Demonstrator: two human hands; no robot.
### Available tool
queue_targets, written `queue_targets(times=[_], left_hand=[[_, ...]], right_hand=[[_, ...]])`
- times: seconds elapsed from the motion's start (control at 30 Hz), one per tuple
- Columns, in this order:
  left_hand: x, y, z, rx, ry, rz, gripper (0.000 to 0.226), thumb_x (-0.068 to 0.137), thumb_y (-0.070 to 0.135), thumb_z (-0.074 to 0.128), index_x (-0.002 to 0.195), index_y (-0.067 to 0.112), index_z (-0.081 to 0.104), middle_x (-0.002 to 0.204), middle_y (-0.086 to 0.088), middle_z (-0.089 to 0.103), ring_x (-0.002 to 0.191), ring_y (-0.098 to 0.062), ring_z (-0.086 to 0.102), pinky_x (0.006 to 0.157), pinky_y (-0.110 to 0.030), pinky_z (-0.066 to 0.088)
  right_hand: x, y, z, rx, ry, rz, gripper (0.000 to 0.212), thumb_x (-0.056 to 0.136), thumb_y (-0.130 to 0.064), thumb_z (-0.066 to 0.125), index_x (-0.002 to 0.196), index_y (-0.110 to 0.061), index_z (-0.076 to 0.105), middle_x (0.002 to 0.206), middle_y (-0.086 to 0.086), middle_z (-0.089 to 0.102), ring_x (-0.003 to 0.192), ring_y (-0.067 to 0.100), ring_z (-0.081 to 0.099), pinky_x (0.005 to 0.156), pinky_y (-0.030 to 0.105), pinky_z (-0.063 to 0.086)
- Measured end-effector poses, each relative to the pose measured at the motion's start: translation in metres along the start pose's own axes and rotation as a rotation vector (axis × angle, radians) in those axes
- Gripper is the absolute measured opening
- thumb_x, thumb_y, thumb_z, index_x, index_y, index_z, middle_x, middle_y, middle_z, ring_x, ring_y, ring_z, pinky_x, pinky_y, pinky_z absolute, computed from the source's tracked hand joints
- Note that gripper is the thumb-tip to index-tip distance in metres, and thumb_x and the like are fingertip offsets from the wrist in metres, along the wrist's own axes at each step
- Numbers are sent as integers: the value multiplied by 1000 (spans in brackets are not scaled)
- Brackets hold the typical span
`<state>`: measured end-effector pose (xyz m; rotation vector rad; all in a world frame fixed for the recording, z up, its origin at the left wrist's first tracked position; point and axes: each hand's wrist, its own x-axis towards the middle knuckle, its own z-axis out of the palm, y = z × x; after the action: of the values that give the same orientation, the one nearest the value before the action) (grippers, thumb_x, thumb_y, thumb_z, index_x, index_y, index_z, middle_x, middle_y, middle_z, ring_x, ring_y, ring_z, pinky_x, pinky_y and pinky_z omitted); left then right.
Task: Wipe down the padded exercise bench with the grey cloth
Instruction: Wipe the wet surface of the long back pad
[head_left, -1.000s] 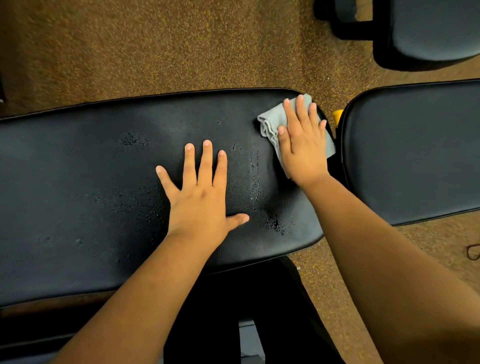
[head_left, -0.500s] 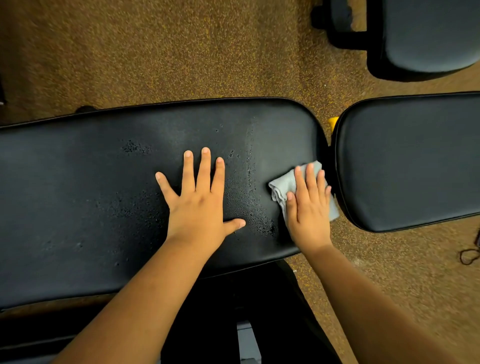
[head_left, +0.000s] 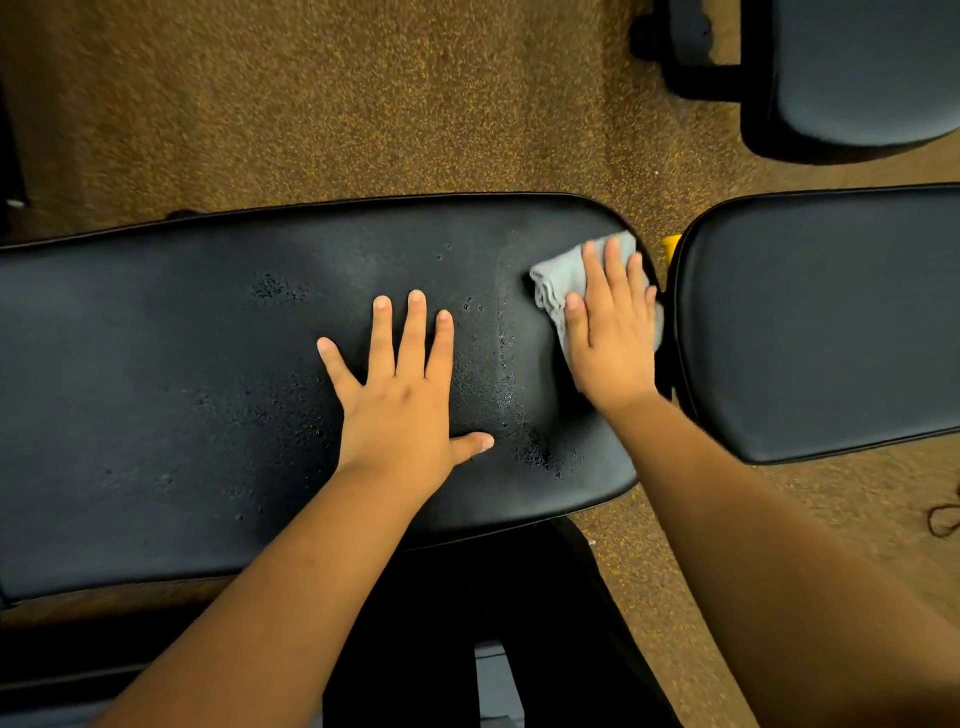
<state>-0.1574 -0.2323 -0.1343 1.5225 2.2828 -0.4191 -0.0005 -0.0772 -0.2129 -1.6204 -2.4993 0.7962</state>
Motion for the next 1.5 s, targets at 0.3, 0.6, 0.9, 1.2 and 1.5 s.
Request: queue_targets(times=[0.3, 0.6, 0.9, 1.2, 1.5], left_hand=[[1, 0, 0, 6, -11, 2, 126, 65, 88, 46, 153, 18, -11, 160, -9, -17, 146, -36, -15, 106, -75, 6], [1, 0, 0, 1, 3, 2, 127, 64, 88, 49, 153, 18, -8, 161, -9, -14, 147, -35, -14, 106, -75, 7], [0, 1, 0, 20, 12, 3, 126, 65, 89, 46, 153, 18, -8, 160, -9, -14, 147, -35, -14, 106, -75, 8], [0, 0, 0, 17, 11, 9, 124, 66, 88, 46, 153, 18, -8, 160, -9, -14, 147, -35, -14, 106, -74, 6], [0, 2, -1, 17, 5, -1, 126, 64, 89, 46, 153, 19, -9, 160, -8, -15, 147, -34, -15, 107, -74, 7]], right_hand=[[-144, 7, 22, 23, -98, -20, 56, 104, -43, 20, 156, -24, 10, 165, 0, 3, 152, 25, -5, 120, 53, 4], [-49, -9, 7, -35, -83, -15, 60, 101, -46, 17, 156, -23, 17, 165, 5, 7, 151, 33, 1, 118, 54, 4], [-102, -16, 16, 9, -95, -51, 57, 103, -43, 21, 156, -25, 10, 164, 0, 2, 151, 26, -5, 120, 50, 1], [-145, -6, 18, -14, -145, -110, 55, 105, -41, 22, 156, -27, 12, 165, -3, 1, 152, 24, -7, 121, 37, -9], [-89, -14, 18, -37, -56, -19, 57, 102, -42, 21, 156, -22, 19, 164, 5, 8, 151, 32, 2, 119, 51, 4]])
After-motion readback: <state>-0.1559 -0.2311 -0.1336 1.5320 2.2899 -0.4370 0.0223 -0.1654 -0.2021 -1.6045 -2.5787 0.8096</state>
